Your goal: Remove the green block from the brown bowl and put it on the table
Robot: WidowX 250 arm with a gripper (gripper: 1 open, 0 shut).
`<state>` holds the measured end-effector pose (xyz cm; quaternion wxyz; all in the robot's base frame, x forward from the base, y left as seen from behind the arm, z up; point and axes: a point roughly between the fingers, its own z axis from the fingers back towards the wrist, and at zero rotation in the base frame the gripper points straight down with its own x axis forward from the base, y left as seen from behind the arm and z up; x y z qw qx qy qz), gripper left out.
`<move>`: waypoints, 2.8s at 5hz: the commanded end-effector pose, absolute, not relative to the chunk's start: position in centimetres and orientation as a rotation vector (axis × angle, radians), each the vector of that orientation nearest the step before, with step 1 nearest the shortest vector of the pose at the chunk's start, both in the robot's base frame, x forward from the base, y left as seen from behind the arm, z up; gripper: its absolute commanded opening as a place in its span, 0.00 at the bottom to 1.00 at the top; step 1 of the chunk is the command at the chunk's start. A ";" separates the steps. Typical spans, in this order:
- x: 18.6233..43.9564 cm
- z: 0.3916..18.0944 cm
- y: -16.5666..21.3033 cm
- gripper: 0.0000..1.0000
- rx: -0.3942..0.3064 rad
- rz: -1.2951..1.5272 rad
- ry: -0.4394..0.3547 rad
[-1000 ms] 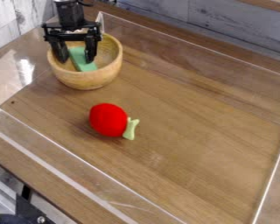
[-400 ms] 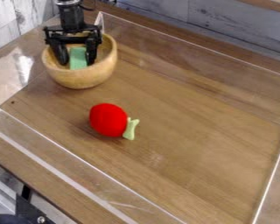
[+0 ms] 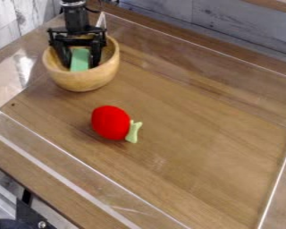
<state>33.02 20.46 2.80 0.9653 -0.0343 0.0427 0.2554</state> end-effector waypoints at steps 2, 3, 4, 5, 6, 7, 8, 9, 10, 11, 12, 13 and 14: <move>34.0 4.9 20.5 1.00 -0.074 0.455 0.075; 34.5 5.0 20.7 1.00 -0.087 0.461 0.087; 34.2 4.7 20.8 0.00 -0.089 0.499 0.087; 33.8 4.4 21.4 0.00 -0.092 0.506 0.083; 33.4 5.7 21.7 0.00 -0.105 0.505 0.051; 32.6 8.2 21.3 0.00 -0.118 0.487 0.021; 31.9 10.0 21.0 0.00 -0.126 0.471 0.003; 31.9 13.4 19.7 0.00 -0.149 0.400 -0.054; 32.1 16.0 17.1 0.00 -0.179 0.305 -0.090; 31.9 16.5 12.7 0.00 -0.205 0.191 -0.081; 31.2 16.6 8.0 0.00 -0.226 0.146 -0.071; 30.5 17.4 4.5 0.00 -0.236 0.113 -0.074; 29.7 16.5 1.4 0.00 -0.254 0.060 -0.059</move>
